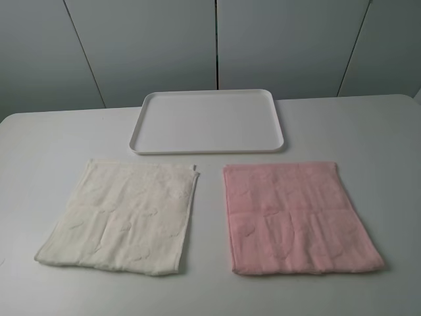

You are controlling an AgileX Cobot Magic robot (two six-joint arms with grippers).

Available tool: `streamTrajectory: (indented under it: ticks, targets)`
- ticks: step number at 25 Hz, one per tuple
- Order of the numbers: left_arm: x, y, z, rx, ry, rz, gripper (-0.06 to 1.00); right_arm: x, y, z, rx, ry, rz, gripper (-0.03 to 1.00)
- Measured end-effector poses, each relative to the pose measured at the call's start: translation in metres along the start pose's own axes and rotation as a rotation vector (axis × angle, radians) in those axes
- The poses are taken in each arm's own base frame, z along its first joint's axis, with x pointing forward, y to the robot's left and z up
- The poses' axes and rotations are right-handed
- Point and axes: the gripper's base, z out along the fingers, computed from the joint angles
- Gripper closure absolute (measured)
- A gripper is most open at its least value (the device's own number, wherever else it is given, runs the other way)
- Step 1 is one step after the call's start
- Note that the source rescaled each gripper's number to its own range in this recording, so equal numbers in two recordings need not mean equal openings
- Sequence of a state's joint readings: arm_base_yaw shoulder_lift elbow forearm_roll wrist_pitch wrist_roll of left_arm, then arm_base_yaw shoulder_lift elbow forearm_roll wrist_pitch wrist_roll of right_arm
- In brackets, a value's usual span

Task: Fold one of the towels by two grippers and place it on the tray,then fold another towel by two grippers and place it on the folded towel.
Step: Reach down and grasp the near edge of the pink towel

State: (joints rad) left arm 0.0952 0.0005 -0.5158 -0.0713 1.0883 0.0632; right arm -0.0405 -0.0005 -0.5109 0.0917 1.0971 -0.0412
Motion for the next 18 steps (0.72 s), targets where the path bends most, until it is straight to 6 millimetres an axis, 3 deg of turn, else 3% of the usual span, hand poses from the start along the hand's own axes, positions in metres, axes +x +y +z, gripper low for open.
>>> streamTrajectory:
  ticks: [18]
  targets:
    - [0.0,0.0,0.0,0.0,0.0,0.0,0.02,0.0,0.0,0.0,0.0,0.0,0.0,-0.03]
